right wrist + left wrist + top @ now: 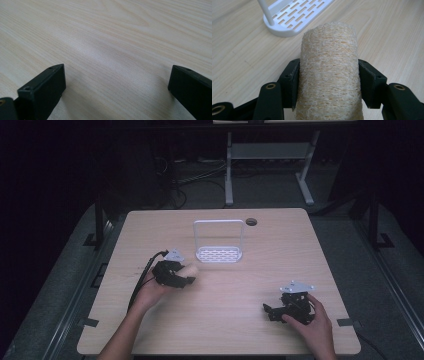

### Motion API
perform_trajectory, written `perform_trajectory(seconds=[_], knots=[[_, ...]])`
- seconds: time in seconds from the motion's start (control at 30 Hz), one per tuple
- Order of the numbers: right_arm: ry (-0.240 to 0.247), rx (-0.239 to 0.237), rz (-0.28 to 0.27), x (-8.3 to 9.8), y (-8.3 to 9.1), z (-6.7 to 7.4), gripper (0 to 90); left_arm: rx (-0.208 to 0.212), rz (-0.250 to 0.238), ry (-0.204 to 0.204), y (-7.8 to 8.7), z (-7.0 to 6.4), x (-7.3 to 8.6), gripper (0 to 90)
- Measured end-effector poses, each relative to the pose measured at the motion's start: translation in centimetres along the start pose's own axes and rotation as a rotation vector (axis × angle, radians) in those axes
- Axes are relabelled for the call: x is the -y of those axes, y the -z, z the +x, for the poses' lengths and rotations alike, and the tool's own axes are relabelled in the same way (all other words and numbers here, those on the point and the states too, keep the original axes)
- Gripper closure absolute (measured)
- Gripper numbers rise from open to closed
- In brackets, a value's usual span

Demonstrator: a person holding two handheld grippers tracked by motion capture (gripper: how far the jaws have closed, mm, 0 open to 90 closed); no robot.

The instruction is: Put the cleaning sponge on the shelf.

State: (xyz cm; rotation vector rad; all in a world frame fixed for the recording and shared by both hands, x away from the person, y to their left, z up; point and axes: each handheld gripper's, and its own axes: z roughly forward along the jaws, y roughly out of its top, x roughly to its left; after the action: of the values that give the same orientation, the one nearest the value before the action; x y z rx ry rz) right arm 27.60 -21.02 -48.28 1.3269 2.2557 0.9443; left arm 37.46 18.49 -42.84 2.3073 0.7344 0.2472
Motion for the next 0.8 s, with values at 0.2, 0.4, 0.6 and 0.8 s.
perform_trajectory(seconds=[0.2,0.4,0.6,0.8], knots=[[0.0,0.0,0.0,0.0,0.0,0.0,0.9,0.002,-0.005,-0.01,-0.3,-0.2,-0.8,41.2],[0.0,0.0,0.0,0.0,0.0,0.0,0.9,0.013,-0.003,-0.015,-0.9,-0.4,-1.4,41.2],[0.0,0.0,0.0,0.0,0.0,0.0,0.9,0.013,-0.012,-0.025,-1.3,-0.6,-2.2,41.2],[0.001,0.0,0.0,0.0,0.0,0.0,0.9,0.019,-0.017,-0.025,-2.0,-0.7,-3.0,41.3]])
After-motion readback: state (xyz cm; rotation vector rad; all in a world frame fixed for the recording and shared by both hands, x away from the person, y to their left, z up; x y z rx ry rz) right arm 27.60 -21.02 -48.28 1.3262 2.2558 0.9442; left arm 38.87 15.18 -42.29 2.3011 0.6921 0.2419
